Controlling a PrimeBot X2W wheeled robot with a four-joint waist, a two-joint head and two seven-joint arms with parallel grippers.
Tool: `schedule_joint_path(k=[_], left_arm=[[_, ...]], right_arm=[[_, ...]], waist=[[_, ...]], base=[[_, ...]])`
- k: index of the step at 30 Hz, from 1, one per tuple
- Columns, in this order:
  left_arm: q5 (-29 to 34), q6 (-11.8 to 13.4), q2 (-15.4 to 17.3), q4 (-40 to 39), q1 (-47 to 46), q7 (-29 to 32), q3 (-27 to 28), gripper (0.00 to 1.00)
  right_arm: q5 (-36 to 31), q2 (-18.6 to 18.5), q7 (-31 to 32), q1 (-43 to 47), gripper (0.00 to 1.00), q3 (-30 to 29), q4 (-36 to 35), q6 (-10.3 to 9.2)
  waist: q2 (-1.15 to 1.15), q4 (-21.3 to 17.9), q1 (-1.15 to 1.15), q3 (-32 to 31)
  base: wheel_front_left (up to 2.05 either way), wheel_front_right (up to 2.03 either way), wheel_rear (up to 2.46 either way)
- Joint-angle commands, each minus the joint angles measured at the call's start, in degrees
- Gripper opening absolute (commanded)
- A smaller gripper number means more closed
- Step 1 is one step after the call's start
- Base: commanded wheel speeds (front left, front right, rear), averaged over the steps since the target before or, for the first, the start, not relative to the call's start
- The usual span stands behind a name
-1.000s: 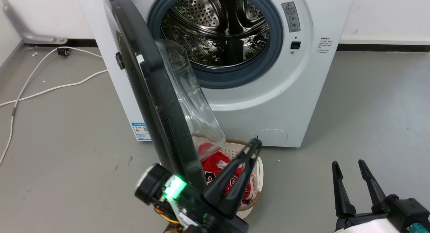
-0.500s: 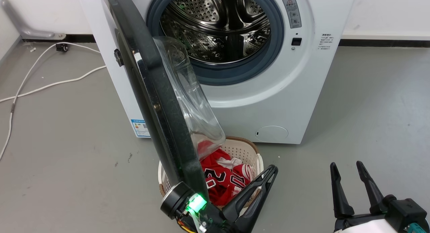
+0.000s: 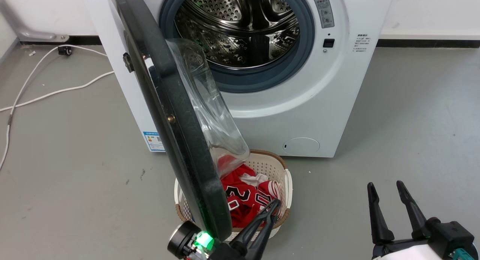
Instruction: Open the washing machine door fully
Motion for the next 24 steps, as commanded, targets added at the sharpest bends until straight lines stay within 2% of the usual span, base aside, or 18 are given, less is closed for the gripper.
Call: schedule_joint_path(k=[1, 13, 18, 24], left_arm=[[-0.48, -0.34, 0.00, 1.15, 0.65, -0.15, 0.87, 0.00], [-0.87, -0.46, -1.04, 8.76, 0.96, -0.15, 7.99, 0.00], [-0.09, 0.67, -0.57, 9.29, 1.04, -0.12, 11.55, 0.00], [0.67, 0.71, -0.10, 8.61, 2.71, -0.09, 13.42, 0.00]], right_arm=[[-0.16, 0.18, -0.12, -0.62, 1.00, -0.02, 0.17, -0.01], [-0.25, 0.19, -0.12, -0.80, 1.00, -0.30, 0.77, -0.01], [-0.05, 0.19, -0.11, -0.17, 1.00, -0.35, 1.04, -0.01], [0.50, 0.18, -0.11, 0.71, 1.00, -0.16, 1.39, -0.01]], waist=[[0.00, -0.10, 0.00, 0.06], [0.00, -0.02, 0.00, 0.60], [0.00, 1.12, 0.00, 0.51], [0.00, 3.26, 0.00, 0.13]], base=[[0.00, 0.00, 0.00], [0.00, 0.00, 0.00], [0.00, 0.00, 0.00], [0.00, 0.00, 0.00]])
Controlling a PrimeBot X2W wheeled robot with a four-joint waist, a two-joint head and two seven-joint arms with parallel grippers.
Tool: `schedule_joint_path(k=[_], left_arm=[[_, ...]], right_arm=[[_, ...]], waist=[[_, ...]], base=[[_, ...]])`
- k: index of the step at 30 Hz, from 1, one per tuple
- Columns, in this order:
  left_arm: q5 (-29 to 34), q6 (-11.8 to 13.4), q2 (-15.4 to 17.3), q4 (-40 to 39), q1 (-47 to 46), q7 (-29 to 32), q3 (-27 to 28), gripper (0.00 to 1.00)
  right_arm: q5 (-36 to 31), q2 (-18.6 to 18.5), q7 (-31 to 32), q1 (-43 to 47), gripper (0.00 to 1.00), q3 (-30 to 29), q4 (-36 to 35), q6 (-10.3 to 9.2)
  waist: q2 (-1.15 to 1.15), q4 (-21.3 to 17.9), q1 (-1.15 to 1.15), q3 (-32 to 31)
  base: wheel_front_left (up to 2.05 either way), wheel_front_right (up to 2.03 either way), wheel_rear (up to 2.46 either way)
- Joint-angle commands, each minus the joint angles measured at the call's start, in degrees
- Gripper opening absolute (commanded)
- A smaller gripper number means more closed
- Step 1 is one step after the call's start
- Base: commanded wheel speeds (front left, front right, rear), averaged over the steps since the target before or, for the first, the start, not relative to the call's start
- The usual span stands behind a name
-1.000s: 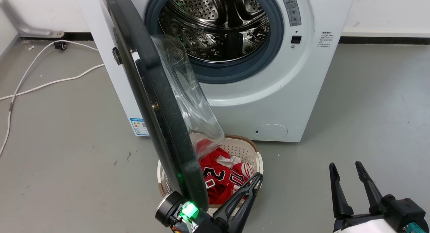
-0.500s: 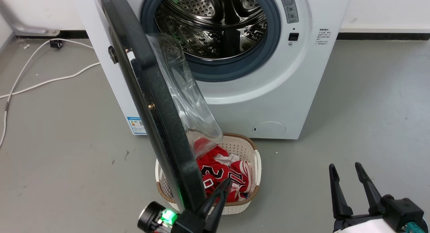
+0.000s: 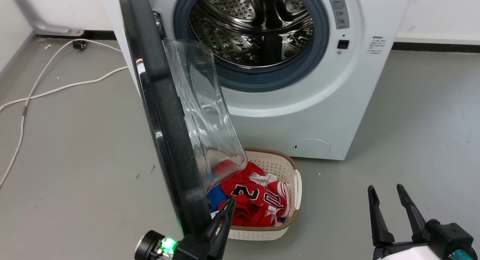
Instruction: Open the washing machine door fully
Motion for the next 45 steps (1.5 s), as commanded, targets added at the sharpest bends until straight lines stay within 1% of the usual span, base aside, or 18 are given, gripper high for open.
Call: schedule_joint_path(k=[1, 6, 16, 17, 25, 29, 33, 45], left_arm=[[0.27, 0.59, 1.07, 0.03, 0.64, -0.02, 1.80, 0.00], [0.71, 0.46, 1.59, -0.66, 1.77, 0.06, 2.56, 0.00], [-0.10, 2.04, 2.45, -2.96, 3.63, 0.05, 7.90, 0.00], [-0.10, 2.04, 2.45, -2.96, 3.63, 0.05, 7.90, 0.00], [-1.55, 3.31, 3.06, -3.98, 4.71, 0.05, 13.74, 0.00], [-2.17, 3.74, 3.73, -3.67, 4.08, 0.05, 17.35, 0.00], [-2.81, 3.62, 4.16, -2.83, 2.83, 0.06, 20.46, 0.00], [-5.16, 4.60, 4.82, -0.65, -3.33, 0.05, 31.04, 0.00]], right_arm=[[0.41, 0.17, -0.12, 0.76, 1.00, 0.02, 0.19, -0.01], [0.66, 0.17, -0.12, 1.06, 1.00, -0.04, 0.65, -0.01], [0.74, 0.16, -0.11, 1.15, 1.00, 0.08, 1.23, -0.01], [0.74, 0.16, -0.11, 1.15, 1.00, 0.08, 1.23, -0.01], [0.19, 0.16, -0.12, 0.15, 1.00, -0.25, 1.55, -0.01], [-0.08, 0.16, -0.12, -0.37, 1.00, -0.15, 1.70, -0.01], [-0.49, 0.15, -0.12, -0.92, 1.00, -0.12, 1.63, -0.01], [-2.73, 0.16, -0.12, -3.52, 1.00, -0.44, 1.21, -0.01]], waist=[[0.00, 1.16, 0.00, -0.14], [0.00, 3.70, 0.00, -0.11], [0.00, 8.48, 0.00, 0.68], [0.00, 8.48, 0.00, 0.68], [0.00, 10.96, 0.00, 2.17], [0.00, 11.66, 0.00, 3.20], [0.00, 11.98, 0.00, 4.50], [0.00, 11.31, 0.00, 9.66]], base=[[0.00, 0.00, 0.00], [0.00, 0.00, 0.00], [0.00, 0.00, 0.00], [0.00, 0.00, 0.00], [0.00, 0.00, 0.00], [0.00, 0.00, 0.00], [0.00, 0.00, 0.00], [0.00, 0.00, 0.00]])
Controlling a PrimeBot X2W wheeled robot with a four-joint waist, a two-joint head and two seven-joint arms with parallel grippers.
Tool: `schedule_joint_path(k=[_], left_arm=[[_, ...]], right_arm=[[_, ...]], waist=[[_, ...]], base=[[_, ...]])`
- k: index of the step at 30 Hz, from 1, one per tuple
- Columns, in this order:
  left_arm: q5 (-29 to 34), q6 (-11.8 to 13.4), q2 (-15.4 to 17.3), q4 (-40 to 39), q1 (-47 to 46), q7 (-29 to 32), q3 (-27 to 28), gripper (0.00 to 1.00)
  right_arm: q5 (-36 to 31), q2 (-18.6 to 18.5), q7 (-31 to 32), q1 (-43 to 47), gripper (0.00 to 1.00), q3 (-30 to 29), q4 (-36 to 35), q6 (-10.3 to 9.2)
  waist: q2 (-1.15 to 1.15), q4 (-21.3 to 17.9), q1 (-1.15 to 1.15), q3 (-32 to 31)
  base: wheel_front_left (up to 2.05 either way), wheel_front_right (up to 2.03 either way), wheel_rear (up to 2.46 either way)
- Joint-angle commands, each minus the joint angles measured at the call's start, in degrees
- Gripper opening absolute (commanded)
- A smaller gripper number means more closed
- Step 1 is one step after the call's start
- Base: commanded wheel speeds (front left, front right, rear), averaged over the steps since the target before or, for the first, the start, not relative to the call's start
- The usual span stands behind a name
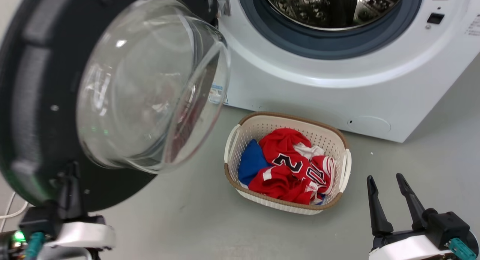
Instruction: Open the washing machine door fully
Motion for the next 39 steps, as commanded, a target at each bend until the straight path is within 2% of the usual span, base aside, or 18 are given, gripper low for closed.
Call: schedule_joint_path(k=[1, 13, 22, 28, 39], left_arm=[[-0.47, 0.55, 0.60, 0.64, -1.55, 0.13, 1.80, 0.00], [-1.74, -1.22, 1.83, 7.26, -8.56, 0.14, 11.36, 0.00], [-0.99, -3.60, 4.47, 12.96, -14.54, 0.14, 17.82, 0.00], [0.24, -5.31, 6.41, 17.19, -18.81, 0.13, 19.39, 0.00], [0.63, -5.92, 9.83, 27.38, -26.07, 0.14, 21.83, 0.00]], right_arm=[[-0.49, 0.14, -0.12, -0.92, 1.00, -0.17, -0.24, -0.01], [-2.62, -0.29, -0.12, -3.39, 1.00, -1.29, -1.46, -0.01], [-2.97, -1.35, -0.12, -4.72, 1.00, -1.91, -2.07, -0.01], [-2.92, -1.88, -0.12, -5.36, 1.00, -2.13, -2.25, -0.01], [-3.15, -2.95, -0.12, -6.53, 1.00, -1.98, -2.56, -0.01]], waist=[[0.00, -0.31, -0.01, 1.09], [0.00, -1.34, -0.01, 7.30], [0.00, -1.84, -0.01, 10.37], [0.00, -1.81, -0.01, 11.47], [0.00, -2.77, -0.01, 13.25]], base=[[0.00, 0.00, 0.00], [0.00, 0.00, 0.00], [0.00, 0.00, 0.00], [0.00, 0.00, 0.00], [0.00, 0.00, 0.00]])
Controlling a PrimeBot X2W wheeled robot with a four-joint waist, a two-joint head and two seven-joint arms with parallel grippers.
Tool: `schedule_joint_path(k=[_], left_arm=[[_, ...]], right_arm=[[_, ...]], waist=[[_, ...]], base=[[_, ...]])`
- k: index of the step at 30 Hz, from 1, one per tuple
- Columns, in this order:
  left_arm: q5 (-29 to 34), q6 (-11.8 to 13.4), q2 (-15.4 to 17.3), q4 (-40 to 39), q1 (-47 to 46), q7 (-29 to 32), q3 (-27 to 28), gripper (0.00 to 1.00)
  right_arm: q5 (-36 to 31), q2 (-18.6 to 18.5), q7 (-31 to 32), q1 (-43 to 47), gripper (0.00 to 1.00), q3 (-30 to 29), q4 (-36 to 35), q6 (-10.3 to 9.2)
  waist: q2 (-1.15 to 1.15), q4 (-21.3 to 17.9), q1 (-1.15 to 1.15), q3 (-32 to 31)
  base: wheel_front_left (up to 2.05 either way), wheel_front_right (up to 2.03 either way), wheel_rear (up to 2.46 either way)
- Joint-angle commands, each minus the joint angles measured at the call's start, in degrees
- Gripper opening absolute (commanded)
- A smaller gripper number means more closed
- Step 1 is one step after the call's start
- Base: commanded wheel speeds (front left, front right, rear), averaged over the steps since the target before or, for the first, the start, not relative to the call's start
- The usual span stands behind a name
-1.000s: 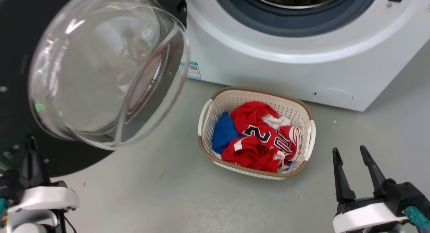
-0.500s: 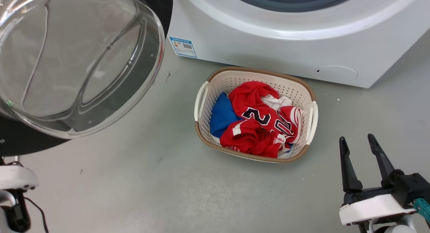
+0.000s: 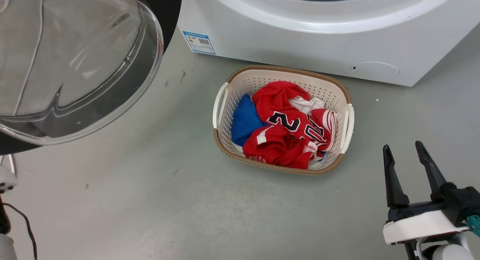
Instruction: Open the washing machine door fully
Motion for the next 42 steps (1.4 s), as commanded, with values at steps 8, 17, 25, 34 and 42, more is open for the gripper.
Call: schedule_joint_path(k=[8, 17, 25, 34, 42], left_arm=[[0.40, 0.34, 2.09, 5.40, -4.13, 0.15, 0.99, 0.00], [1.20, 0.15, 2.89, 6.07, -5.04, 0.13, 1.17, 0.00], [1.31, -0.47, 1.73, 4.48, -1.31, 0.13, 2.19, 0.00], [2.41, -2.17, -0.64, -3.58, 7.04, 0.14, 4.54, 0.00], [4.59, -3.12, -5.43, -15.73, 15.36, 0.14, 2.87, 0.00]], right_arm=[[-0.44, -0.73, -0.12, -1.11, 1.00, -0.08, -0.70, -0.01], [-0.68, -0.43, -0.12, -0.96, 1.00, -0.14, -0.49, -0.01], [-0.23, 0.77, -0.12, -0.04, 1.00, 0.46, 0.37, -0.01], [0.75, 2.02, -0.12, 1.81, 1.00, 0.62, 1.83, -0.01], [1.16, 2.57, -0.12, 4.18, 1.00, 0.46, 1.18, -0.01]], waist=[[0.00, -0.75, -0.01, 1.30], [0.00, -1.09, -0.01, 1.02], [0.00, -1.65, -0.01, -2.06], [0.00, -2.12, -0.01, -9.40], [0.00, -2.36, -0.01, -15.32]], base=[[0.00, 0.00, 0.00], [0.00, 0.00, 0.00], [0.00, 0.00, 0.00], [0.00, 0.00, 0.00], [0.00, 0.00, 0.00]])
